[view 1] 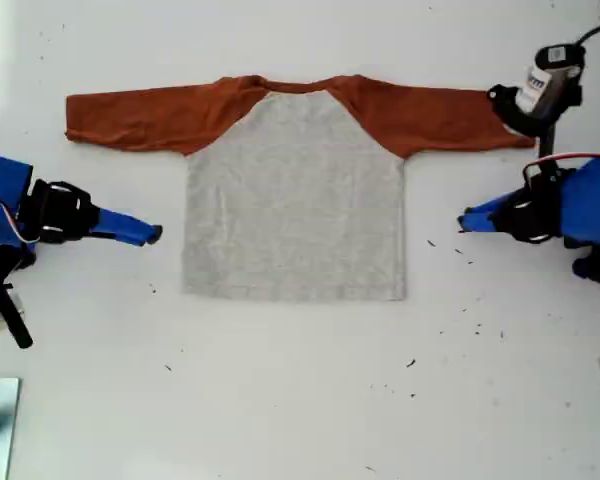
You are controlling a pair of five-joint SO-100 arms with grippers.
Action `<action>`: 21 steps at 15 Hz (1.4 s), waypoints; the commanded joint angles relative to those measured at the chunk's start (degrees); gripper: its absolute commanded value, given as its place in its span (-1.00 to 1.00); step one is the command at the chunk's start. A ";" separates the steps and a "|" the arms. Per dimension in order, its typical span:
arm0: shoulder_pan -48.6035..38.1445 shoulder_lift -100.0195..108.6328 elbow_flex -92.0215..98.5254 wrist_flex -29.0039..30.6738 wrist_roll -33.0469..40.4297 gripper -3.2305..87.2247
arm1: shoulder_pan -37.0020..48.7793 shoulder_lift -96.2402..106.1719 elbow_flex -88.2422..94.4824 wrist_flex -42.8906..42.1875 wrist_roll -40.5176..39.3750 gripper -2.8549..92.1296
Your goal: Fold t shirt
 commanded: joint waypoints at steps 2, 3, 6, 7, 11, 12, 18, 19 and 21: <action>0.62 0.44 0.70 0.00 -0.35 -0.68 | 0.35 0.70 3.16 0.09 -0.97 -0.86; 0.62 0.44 0.70 0.00 -0.35 -0.68 | 0.35 0.70 3.16 0.09 -0.97 -0.86; 0.62 0.44 0.70 0.00 -0.35 -0.68 | 0.00 0.70 3.16 0.09 5.71 -0.86; 0.62 0.44 0.70 0.00 -0.35 -0.68 | -1.49 0.70 3.16 0.09 21.62 -0.86; 4.57 0.62 0.70 0.00 -0.70 -0.38 | -0.26 0.70 3.16 0.09 41.40 -0.84; 6.77 0.62 0.70 0.00 -0.35 -0.42 | -0.70 0.70 3.16 0.09 35.51 -0.84; 6.24 0.70 0.70 0.00 -0.35 -0.93 | -0.18 -17.58 -17.58 0.70 32.34 -0.87; 6.59 0.70 0.70 0.00 0.35 -0.93 | 3.25 -32.96 -31.46 5.54 27.95 -0.87; 5.54 0.70 0.70 0.00 2.46 -0.93 | 13.62 -50.36 -56.51 16.26 15.73 -0.87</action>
